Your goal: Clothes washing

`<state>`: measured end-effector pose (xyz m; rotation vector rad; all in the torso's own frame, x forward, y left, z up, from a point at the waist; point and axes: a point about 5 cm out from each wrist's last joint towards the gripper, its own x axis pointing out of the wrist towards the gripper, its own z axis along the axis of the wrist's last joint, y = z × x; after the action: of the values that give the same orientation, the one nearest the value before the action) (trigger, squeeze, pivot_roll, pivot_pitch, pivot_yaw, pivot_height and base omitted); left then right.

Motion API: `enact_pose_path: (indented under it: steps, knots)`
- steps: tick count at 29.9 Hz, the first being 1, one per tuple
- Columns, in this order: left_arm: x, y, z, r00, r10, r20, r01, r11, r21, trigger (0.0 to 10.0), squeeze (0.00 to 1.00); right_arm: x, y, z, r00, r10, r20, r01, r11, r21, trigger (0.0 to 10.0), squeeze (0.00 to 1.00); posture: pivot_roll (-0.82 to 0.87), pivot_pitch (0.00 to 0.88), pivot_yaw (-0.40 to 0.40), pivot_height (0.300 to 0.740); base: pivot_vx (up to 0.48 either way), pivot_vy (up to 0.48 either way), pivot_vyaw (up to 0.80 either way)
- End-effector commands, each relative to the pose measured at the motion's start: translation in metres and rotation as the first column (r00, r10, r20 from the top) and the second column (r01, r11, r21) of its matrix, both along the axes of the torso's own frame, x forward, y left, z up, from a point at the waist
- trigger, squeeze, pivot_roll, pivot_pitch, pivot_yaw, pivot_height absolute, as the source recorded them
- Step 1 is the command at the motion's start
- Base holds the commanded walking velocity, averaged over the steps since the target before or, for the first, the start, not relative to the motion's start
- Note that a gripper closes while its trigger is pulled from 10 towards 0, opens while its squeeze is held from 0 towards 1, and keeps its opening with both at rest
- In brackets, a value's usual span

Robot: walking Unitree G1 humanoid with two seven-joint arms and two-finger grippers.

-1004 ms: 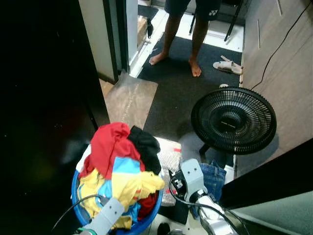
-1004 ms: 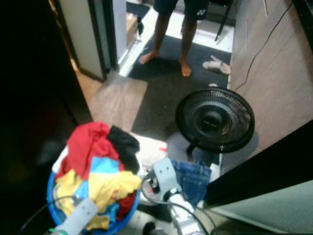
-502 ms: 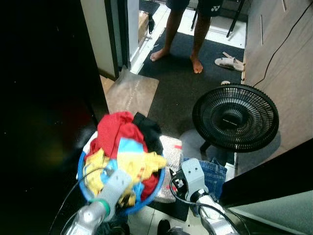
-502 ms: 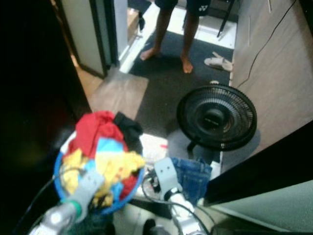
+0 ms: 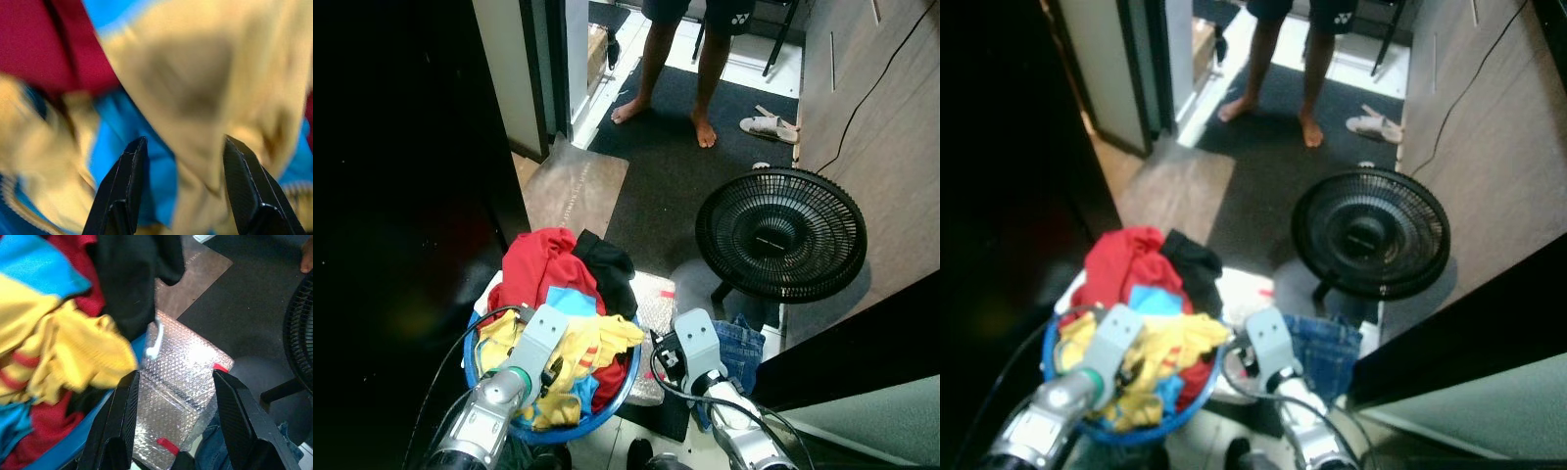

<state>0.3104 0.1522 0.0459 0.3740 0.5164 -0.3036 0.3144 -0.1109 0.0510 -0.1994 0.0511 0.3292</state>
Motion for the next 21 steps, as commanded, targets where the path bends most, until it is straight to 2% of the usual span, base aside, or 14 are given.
enact_pose_path:
  steps: [1, 2, 9, 10, 14, 15, 16, 17, 18, 19, 20, 21]
  knots:
    - [-0.007, 0.003, -0.013, 0.997, 0.024, -0.067, -0.023, 1.0, 0.009, 10.0, 0.94, -0.007, -0.005, -0.013, 0.998, -0.018, -0.055, 0.018, 1.0, -0.01, 10.0, 0.0, 0.09, 0.283, -0.01, 0.74, 0.0, 0.0, 0.0]
    - [-0.007, 0.004, -0.012, 0.997, 0.033, -0.069, -0.032, 0.999, 0.013, 10.0, 1.0, -0.007, -0.005, -0.013, 0.998, -0.02, -0.057, 0.019, 1.0, -0.011, 10.0, 0.0, 0.09, 0.283, -0.01, 0.74, 0.0, 0.0, 0.0]
    - [-0.002, 0.009, -0.009, 0.997, 0.041, -0.071, -0.04, 0.999, 0.018, 10.0, 1.0, -0.009, -0.006, -0.016, 0.998, -0.021, -0.065, 0.02, 1.0, -0.014, 10.0, 0.0, 0.09, 0.283, -0.01, 0.74, 0.0, 0.0, 0.0]
    - [-0.005, 0.009, -0.017, 0.993, 0.013, -0.118, -0.009, 0.999, 0.034, 10.0, 0.0, -0.009, -0.006, -0.016, 0.997, -0.022, -0.069, 0.021, 1.0, -0.014, 10.0, 0.0, 0.1, 0.284, -0.009, 0.74, 0.0, 0.0, 0.0]
    - [-0.012, 0.007, -0.027, 0.988, -0.009, -0.154, 0.015, 0.999, 0.038, 9.9, 0.0, -0.009, -0.006, -0.016, 0.997, -0.023, -0.069, 0.022, 1.0, -0.013, 10.0, 0.0, 0.1, 0.284, -0.009, 0.74, 0.0, 0.0, 0.0]
    - [-0.019, 0.007, -0.034, 0.984, -0.014, -0.177, 0.019, 0.999, 0.031, 7.5, 0.0, -0.009, -0.006, -0.016, 0.997, -0.026, -0.069, 0.025, 1.0, -0.012, 10.0, 0.0, 0.09, 0.286, -0.007, 0.74, 0.0, 0.0, 0.0]
    - [-0.019, 0.007, -0.034, 0.984, -0.014, -0.177, 0.019, 0.999, 0.031, 7.5, 0.0, -0.009, -0.006, -0.016, 0.997, -0.026, -0.069, 0.025, 1.0, -0.012, 10.0, 0.0, 0.09, 0.286, -0.007, 0.74, 0.0, 0.0, 0.0]
    - [-0.022, 0.007, -0.036, 0.982, -0.016, -0.186, 0.023, 0.999, 0.036, 4.6, 0.0, -0.009, -0.006, -0.016, 0.997, -0.027, -0.069, 0.026, 1.0, -0.012, 10.0, 0.0, 0.09, 0.286, -0.008, 0.74, 0.0, 0.0, 0.0]
    - [-0.024, 0.008, -0.039, 0.981, -0.018, -0.191, 0.026, 0.999, 0.04, 2.4, 0.0, -0.009, -0.006, -0.016, 0.997, -0.028, -0.069, 0.027, 1.0, -0.012, 10.0, 0.0, 0.09, 0.286, -0.008, 0.74, 0.0, 0.0, 0.0]
    - [-0.024, 0.008, -0.039, 0.981, -0.018, -0.191, 0.026, 0.999, 0.04, 2.4, 0.0, -0.009, -0.006, -0.016, 0.997, -0.028, -0.069, 0.027, 1.0, -0.012, 10.0, 0.0, 0.09, 0.286, -0.008, 0.74, 0.0, 0.0, 0.0]
    - [-0.026, 0.008, -0.041, 0.98, -0.016, -0.199, 0.025, 0.999, 0.04, 0.0, 0.0, -0.009, -0.007, -0.016, 0.997, -0.029, -0.07, 0.028, 1.0, -0.012, 10.0, 0.0, 0.09, 0.285, -0.009, 0.74, 0.0, 0.0, 0.0]
    - [-0.026, 0.008, -0.041, 0.98, -0.016, -0.199, 0.025, 0.999, 0.04, 0.0, 0.0, -0.009, -0.007, -0.016, 0.997, -0.029, -0.07, 0.028, 1.0, -0.012, 10.0, 0.0, 0.09, 0.285, -0.009, 0.74, 0.0, 0.0, 0.0]
